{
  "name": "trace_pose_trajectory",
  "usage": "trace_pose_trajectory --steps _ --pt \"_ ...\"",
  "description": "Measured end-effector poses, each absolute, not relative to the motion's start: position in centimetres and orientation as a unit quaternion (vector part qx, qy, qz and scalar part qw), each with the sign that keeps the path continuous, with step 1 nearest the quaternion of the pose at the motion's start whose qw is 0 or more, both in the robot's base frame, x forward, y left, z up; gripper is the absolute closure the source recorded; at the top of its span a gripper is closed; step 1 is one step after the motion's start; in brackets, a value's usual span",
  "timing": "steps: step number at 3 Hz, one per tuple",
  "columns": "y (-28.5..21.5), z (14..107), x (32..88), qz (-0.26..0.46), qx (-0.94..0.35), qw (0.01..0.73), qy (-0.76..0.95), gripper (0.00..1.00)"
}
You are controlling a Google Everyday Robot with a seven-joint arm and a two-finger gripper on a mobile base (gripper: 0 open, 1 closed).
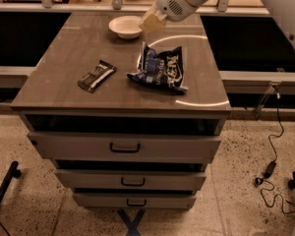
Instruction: Move blue chip bag near rxbar chocolate
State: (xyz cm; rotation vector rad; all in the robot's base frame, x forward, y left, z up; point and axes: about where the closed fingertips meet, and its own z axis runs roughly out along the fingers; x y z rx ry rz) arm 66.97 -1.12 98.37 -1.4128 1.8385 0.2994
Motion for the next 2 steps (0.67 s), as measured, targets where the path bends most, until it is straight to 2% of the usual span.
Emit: trace_pose_trajectory --steps 1,2 --pt "0.3 98.1 68.1 0.123 -0.557 0.39 0.723 1.0" --pt "-2.8 97.6 69.2 0.078 -0.54 0.382 0.746 0.74"
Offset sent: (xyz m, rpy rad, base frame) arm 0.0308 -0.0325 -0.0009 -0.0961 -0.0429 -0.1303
